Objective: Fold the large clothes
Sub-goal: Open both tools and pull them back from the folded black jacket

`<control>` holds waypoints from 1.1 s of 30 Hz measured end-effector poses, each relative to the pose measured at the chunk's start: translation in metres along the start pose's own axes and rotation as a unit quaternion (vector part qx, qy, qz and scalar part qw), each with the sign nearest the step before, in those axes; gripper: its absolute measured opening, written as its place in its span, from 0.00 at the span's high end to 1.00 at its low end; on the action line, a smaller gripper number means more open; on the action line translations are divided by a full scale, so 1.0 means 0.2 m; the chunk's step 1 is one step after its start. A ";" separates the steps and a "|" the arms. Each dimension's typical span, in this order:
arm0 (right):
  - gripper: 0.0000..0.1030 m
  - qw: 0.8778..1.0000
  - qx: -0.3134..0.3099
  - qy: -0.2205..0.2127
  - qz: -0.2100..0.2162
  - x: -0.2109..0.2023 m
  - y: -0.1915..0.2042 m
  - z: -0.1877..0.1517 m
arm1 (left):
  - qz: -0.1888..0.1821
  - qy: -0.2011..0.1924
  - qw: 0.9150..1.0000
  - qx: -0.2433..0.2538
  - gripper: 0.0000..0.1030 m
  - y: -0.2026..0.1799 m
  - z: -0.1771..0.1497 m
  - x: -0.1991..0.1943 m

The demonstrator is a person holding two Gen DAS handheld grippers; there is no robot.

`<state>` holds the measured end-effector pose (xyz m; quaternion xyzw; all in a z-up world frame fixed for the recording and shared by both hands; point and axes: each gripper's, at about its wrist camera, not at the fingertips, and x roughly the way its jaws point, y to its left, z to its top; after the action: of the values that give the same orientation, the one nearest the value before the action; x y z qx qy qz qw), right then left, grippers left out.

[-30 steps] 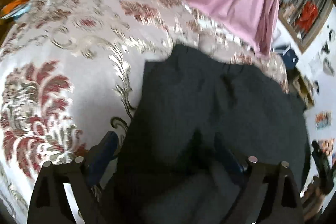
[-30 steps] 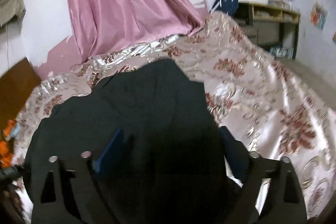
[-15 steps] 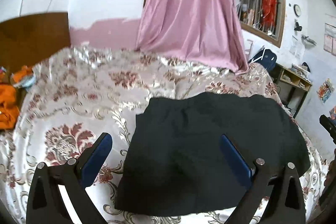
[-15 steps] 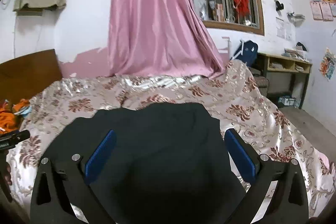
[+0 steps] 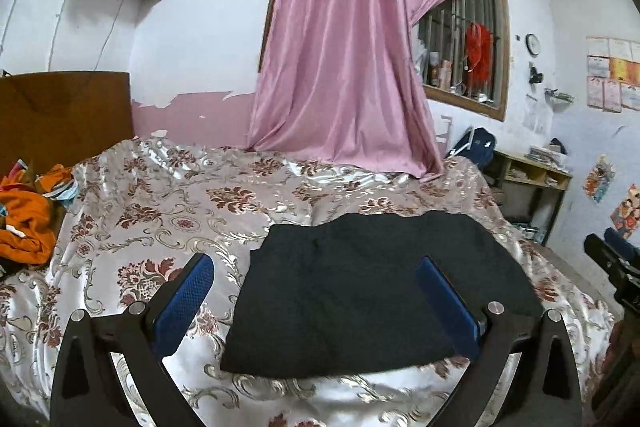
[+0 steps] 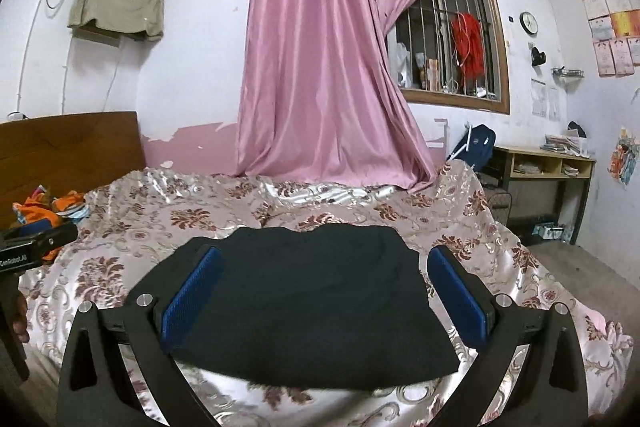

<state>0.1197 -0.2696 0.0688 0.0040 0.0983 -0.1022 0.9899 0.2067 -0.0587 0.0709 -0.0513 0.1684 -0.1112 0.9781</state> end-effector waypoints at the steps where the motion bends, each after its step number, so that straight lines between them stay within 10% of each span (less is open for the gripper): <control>1: 0.02 1.000 0.003 -0.001 0.001 -0.02 0.01 0.00 | -0.012 0.003 1.000 0.000 0.00 -0.01 -0.01 -0.03; 33: 0.02 1.000 0.007 -0.018 0.012 -0.50 0.13 -0.17 | 0.008 -0.021 0.999 0.043 0.00 -0.13 -0.22 -0.48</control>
<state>0.0230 -0.2230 0.0536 0.0103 0.0799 -0.0908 0.9926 0.0990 -0.0653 0.0639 -0.0098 0.1436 -0.1099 0.9835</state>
